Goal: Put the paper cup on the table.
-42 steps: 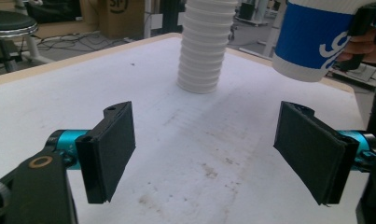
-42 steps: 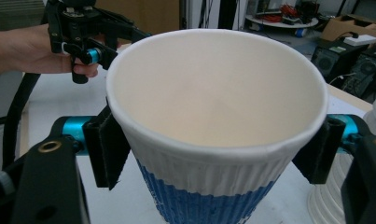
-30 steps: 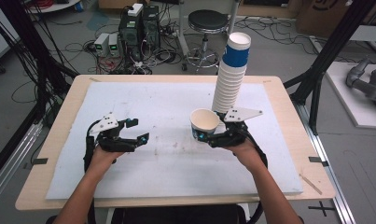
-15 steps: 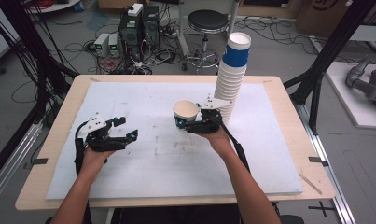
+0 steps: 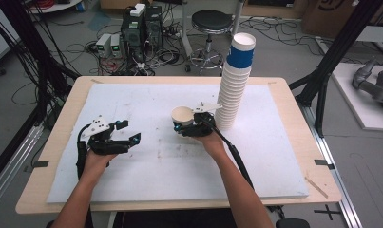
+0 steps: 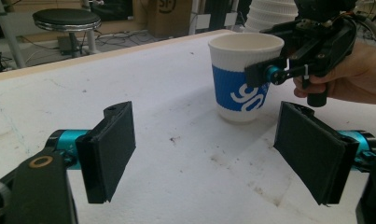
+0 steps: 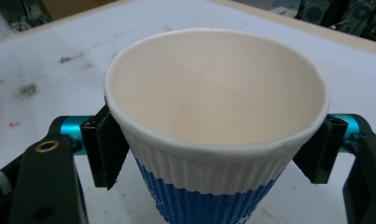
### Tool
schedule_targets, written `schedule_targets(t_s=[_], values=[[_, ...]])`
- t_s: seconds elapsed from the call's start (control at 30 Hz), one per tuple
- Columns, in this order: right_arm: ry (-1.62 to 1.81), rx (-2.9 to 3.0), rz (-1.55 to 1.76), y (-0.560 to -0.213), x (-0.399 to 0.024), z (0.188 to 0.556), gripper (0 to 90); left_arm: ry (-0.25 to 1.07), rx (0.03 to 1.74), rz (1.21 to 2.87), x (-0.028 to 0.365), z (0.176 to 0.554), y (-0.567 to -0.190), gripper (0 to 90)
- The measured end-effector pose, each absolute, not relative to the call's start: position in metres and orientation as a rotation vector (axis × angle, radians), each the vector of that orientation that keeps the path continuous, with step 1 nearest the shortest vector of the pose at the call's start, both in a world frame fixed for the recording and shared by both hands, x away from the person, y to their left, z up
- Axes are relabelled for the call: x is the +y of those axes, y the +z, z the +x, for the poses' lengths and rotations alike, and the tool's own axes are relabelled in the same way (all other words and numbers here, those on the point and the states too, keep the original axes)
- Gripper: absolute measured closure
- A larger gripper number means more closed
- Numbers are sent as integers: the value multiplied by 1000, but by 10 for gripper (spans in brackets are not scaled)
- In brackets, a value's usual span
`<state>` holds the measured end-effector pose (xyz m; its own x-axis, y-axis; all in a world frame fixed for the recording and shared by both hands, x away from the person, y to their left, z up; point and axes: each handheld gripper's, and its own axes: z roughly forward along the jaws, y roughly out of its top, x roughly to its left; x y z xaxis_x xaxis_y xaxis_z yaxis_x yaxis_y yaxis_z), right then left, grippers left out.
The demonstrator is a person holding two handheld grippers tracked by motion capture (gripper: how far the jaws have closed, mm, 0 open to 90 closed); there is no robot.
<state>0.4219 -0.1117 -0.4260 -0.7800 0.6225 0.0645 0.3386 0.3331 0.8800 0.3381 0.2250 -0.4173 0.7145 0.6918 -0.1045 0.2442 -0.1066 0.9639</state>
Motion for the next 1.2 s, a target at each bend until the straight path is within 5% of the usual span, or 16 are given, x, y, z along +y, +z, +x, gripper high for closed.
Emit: schedule_targets(t_s=[1.2], values=[[1331,2413,860,-427,-158,390,197,438,781,1682,225,339,-420,205]])
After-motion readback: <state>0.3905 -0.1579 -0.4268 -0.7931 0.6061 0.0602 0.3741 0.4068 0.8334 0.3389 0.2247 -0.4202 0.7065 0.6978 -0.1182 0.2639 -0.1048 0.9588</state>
